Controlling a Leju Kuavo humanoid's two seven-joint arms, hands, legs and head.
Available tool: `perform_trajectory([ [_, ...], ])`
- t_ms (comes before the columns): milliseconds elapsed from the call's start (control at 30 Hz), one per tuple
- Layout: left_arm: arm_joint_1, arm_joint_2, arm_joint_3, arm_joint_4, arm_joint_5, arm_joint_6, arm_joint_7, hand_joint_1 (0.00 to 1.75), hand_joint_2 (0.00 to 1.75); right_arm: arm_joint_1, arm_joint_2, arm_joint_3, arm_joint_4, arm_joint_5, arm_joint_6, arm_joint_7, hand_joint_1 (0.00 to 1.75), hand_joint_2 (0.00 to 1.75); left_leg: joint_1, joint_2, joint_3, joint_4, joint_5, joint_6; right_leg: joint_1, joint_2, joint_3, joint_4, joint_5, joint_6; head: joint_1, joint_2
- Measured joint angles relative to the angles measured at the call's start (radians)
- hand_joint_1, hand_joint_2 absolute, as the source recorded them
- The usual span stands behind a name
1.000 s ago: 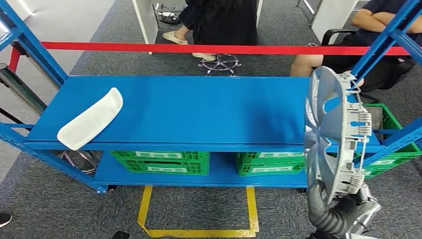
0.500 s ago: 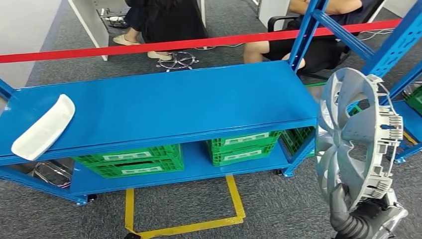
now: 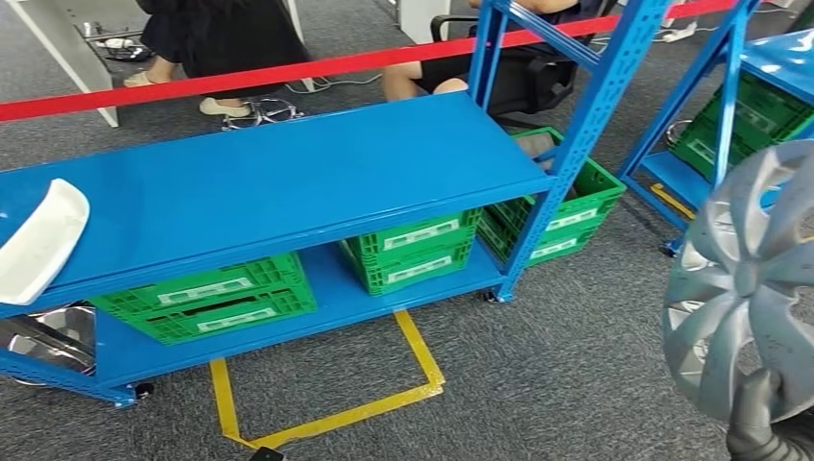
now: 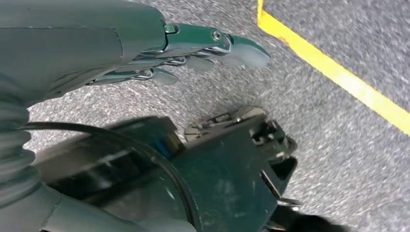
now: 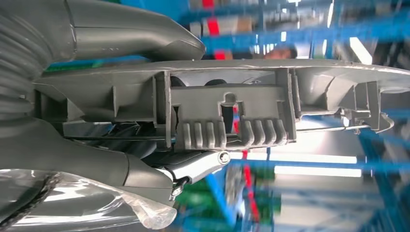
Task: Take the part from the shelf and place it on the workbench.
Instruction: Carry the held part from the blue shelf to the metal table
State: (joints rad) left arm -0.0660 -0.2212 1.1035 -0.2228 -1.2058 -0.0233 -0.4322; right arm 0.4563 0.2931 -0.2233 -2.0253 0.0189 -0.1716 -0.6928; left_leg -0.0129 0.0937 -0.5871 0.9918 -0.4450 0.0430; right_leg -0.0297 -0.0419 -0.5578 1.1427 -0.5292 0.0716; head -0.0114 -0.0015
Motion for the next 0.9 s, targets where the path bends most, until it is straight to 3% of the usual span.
perform_trajectory([
  [33, -0.001, -0.002, 0.000, 0.000, -0.001, 0.001, 0.000, 0.00, 1.75, -0.002, 0.006, -0.011, -0.002, -0.007, -0.005, 0.000, 1.75, 1.75, -0.002, 0.012, -0.011, 0.011, 0.004, -0.005, 0.002, -0.019, 0.054, -0.074, -0.008, -0.003, 0.000, 0.000],
  [67, -0.002, -0.003, 0.000, 0.000, -0.003, 0.002, -0.001, 0.00, 1.75, -0.002, 0.012, -0.020, -0.004, -0.012, -0.010, 0.000, 1.75, 1.75, -0.004, 0.023, -0.018, 0.019, 0.010, -0.011, 0.004, -0.033, 0.087, -0.128, -0.020, -0.007, 0.000, 0.000],
  [100, -0.004, -0.004, -0.001, 0.000, -0.005, 0.002, -0.001, 0.00, 1.75, -0.002, 0.016, -0.029, -0.005, -0.016, -0.014, 0.000, 1.75, 1.75, -0.005, 0.034, -0.023, 0.024, 0.017, -0.016, 0.008, -0.035, 0.099, -0.158, -0.031, -0.015, 0.000, 0.000],
  [167, -0.005, -0.007, -0.001, 0.000, -0.009, 0.003, -0.001, 0.00, 1.75, 0.002, 0.024, -0.046, -0.006, -0.022, -0.020, 0.000, 1.75, 1.75, 0.000, 0.044, -0.029, 0.027, 0.027, -0.029, 0.011, -0.018, 0.076, -0.162, -0.022, -0.034, 0.001, 0.000],
  [200, -0.005, -0.008, -0.001, 0.000, -0.011, 0.003, -0.001, 0.00, 1.75, 0.003, 0.027, -0.054, -0.006, -0.025, -0.024, 0.000, 1.75, 1.75, 0.003, 0.028, -0.032, 0.035, 0.011, -0.036, 0.010, -0.010, 0.066, -0.161, -0.013, -0.043, 0.001, 0.000],
  [233, -0.004, -0.009, -0.002, 0.000, -0.013, 0.003, -0.001, 0.00, 1.75, 0.002, 0.030, -0.060, -0.006, -0.027, -0.027, 0.000, 1.75, 1.75, 0.006, -0.001, -0.038, 0.059, -0.025, -0.043, 0.009, -0.002, 0.053, -0.162, -0.001, -0.052, 0.001, 0.000],
  [300, 0.001, -0.009, -0.002, 0.000, -0.017, 0.003, 0.000, 0.00, 1.75, 0.000, 0.037, -0.071, -0.006, -0.033, -0.032, 0.000, 1.75, 1.75, 0.009, -0.063, -0.055, 0.161, -0.136, -0.051, 0.008, 0.020, 0.023, -0.162, 0.027, -0.063, 0.000, 0.000],
  [333, 0.002, -0.008, -0.002, 0.000, -0.018, 0.003, 0.000, 0.00, 1.75, 0.000, 0.039, -0.075, -0.006, -0.037, -0.032, 0.000, 1.75, 1.75, 0.010, -0.077, -0.060, 0.224, -0.181, -0.050, 0.010, 0.032, 0.007, -0.161, 0.041, -0.065, 0.000, 0.000],
  [367, 0.003, -0.007, -0.003, 0.000, -0.019, 0.003, 0.000, 0.00, 1.75, 0.000, 0.041, -0.079, -0.006, -0.040, -0.034, 0.000, 1.75, 1.75, 0.009, -0.083, -0.059, 0.272, -0.202, -0.048, 0.011, 0.046, -0.010, -0.160, 0.057, -0.066, 0.000, 0.000],
  [400, 0.002, -0.007, -0.004, 0.000, -0.021, 0.003, 0.001, 0.00, 1.75, 0.000, 0.042, -0.083, -0.006, -0.042, -0.036, 0.000, 1.75, 1.75, 0.008, -0.086, -0.045, 0.292, -0.197, -0.044, 0.013, 0.059, -0.027, -0.158, 0.072, -0.065, 0.000, 0.000],
  [433, 0.002, -0.007, -0.006, 0.000, -0.022, 0.003, 0.000, 0.00, 1.75, 0.001, 0.043, -0.088, -0.005, -0.045, -0.039, 0.000, 1.75, 1.75, 0.007, -0.089, -0.018, 0.279, -0.173, -0.038, 0.015, 0.072, -0.046, -0.156, 0.086, -0.064, 0.000, 0.000],
  [500, 0.000, -0.007, -0.008, 0.000, -0.026, 0.002, -0.003, 0.00, 1.75, 0.002, 0.045, -0.098, -0.005, -0.050, -0.050, 0.000, 1.75, 1.75, 0.004, -0.114, 0.081, 0.156, -0.122, -0.020, 0.017, 0.096, -0.077, -0.153, 0.113, -0.060, 0.000, 0.000],
  [567, -0.003, -0.009, -0.009, 0.000, -0.029, 0.002, -0.008, 0.00, 1.75, 0.002, 0.046, -0.105, -0.006, -0.056, -0.064, 0.000, 1.75, 1.75, 0.001, -0.153, 0.177, 0.005, -0.123, -0.004, 0.017, 0.116, -0.096, -0.153, 0.138, -0.054, 0.001, 0.000],
  [600, -0.004, -0.010, -0.010, 0.000, -0.029, 0.001, -0.011, 0.00, 1.75, 0.003, 0.046, -0.107, -0.006, -0.058, -0.072, 0.000, 1.75, 1.75, -0.002, -0.164, 0.200, -0.037, -0.133, 0.000, 0.015, 0.125, -0.100, -0.156, 0.151, -0.048, 0.001, 0.000],
  [667, -0.006, -0.014, -0.011, 0.000, -0.029, -0.002, -0.017, 0.00, 1.75, 0.007, 0.047, -0.111, -0.008, -0.058, -0.088, 0.000, 1.75, 1.75, -0.005, -0.149, 0.199, -0.056, -0.123, 0.004, 0.011, 0.140, -0.105, -0.166, 0.175, -0.034, 0.001, 0.000],
  [700, -0.007, -0.015, -0.012, 0.000, -0.029, -0.004, -0.020, 0.00, 1.75, 0.011, 0.047, -0.113, -0.008, -0.057, -0.096, -0.001, 1.75, 1.75, -0.004, -0.137, 0.189, -0.058, -0.111, 0.009, 0.009, 0.135, -0.112, -0.164, 0.170, -0.029, 0.001, 0.000],
  [733, -0.008, -0.017, -0.013, 0.000, -0.029, -0.006, -0.023, 0.00, 1.75, 0.014, 0.048, -0.114, -0.009, -0.056, -0.102, -0.001, 1.75, 1.75, -0.002, -0.124, 0.177, -0.061, -0.098, 0.015, 0.009, 0.118, -0.123, -0.148, 0.143, -0.026, 0.004, 0.000],
  [767, -0.009, -0.018, -0.014, 0.000, -0.029, -0.008, -0.025, 0.00, 1.75, 0.015, 0.048, -0.115, -0.010, -0.054, -0.109, -0.001, 1.75, 1.75, 0.000, -0.110, 0.163, -0.064, -0.087, 0.019, 0.009, 0.095, -0.138, -0.112, 0.094, -0.023, 0.006, 0.000],
  [833, -0.007, -0.018, -0.014, 0.000, -0.029, -0.012, -0.029, 0.00, 1.75, 0.014, 0.048, -0.115, -0.010, -0.051, -0.125, 0.000, 1.75, 1.75, -0.001, -0.082, 0.135, -0.064, -0.067, 0.023, 0.008, 0.056, -0.169, 0.014, -0.010, -0.013, 0.010, 0.000],
  [867, -0.006, -0.018, -0.014, 0.000, -0.029, -0.014, -0.030, 0.00, 1.75, 0.015, 0.048, -0.115, -0.010, -0.050, -0.132, 0.000, 1.75, 1.75, -0.001, -0.065, 0.121, -0.063, -0.057, 0.022, 0.006, 0.049, -0.178, 0.084, -0.027, -0.007, 0.011, 0.000],
  [900, -0.005, -0.018, -0.014, 0.000, -0.029, -0.015, -0.032, 0.00, 1.75, 0.015, 0.048, -0.115, -0.010, -0.050, -0.138, 0.000, 1.75, 1.75, -0.001, -0.049, 0.107, -0.061, -0.047, 0.020, 0.003, 0.046, -0.182, 0.139, -0.014, -0.001, 0.011, 0.000],
])
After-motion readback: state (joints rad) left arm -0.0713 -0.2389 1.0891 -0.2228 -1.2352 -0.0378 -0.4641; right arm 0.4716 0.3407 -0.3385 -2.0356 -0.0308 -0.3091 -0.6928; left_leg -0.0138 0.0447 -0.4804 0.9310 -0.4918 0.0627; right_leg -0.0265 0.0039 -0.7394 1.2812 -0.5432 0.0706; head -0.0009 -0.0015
